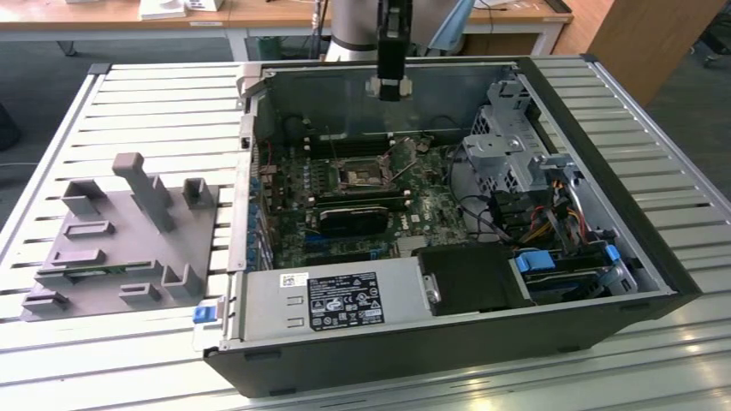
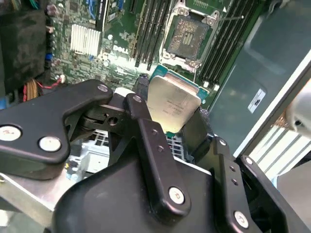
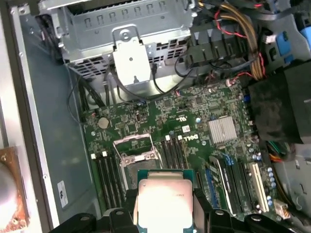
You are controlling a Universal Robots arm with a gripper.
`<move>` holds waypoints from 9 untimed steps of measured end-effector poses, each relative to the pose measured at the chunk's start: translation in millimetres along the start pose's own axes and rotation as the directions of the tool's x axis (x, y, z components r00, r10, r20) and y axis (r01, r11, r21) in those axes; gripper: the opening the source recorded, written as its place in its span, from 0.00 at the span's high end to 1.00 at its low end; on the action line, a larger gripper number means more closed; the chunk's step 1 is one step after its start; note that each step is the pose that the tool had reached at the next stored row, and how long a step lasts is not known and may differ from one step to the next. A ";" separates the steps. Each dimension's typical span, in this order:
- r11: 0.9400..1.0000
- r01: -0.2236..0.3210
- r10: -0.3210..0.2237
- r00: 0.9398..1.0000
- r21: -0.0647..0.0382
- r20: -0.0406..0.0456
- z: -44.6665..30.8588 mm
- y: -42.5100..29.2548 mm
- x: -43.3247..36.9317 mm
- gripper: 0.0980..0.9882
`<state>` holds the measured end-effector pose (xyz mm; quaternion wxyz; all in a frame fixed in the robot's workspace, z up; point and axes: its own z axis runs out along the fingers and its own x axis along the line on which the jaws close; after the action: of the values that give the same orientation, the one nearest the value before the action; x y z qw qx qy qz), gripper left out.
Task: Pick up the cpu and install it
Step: 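Place the cpu into insertion slot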
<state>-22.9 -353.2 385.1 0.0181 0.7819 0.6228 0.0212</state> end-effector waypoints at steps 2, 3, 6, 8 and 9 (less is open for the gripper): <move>0.999 0.036 -0.036 0.999 0.000 -0.002 2.3 -0.2 0.0 0.51; 0.998 0.055 -0.055 0.998 0.001 -0.003 3.6 -0.3 -0.1 0.51; 0.994 0.109 -0.109 0.994 0.001 -0.006 6.6 -0.5 -0.1 0.51; 0.989 0.145 -0.145 0.989 0.001 -0.008 7.9 -0.6 -0.1 0.51; 0.987 0.163 -0.163 0.987 0.001 -0.009 8.5 -0.6 -0.1 0.51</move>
<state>-23.1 -353.2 376.6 0.0164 0.7284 0.6846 0.0225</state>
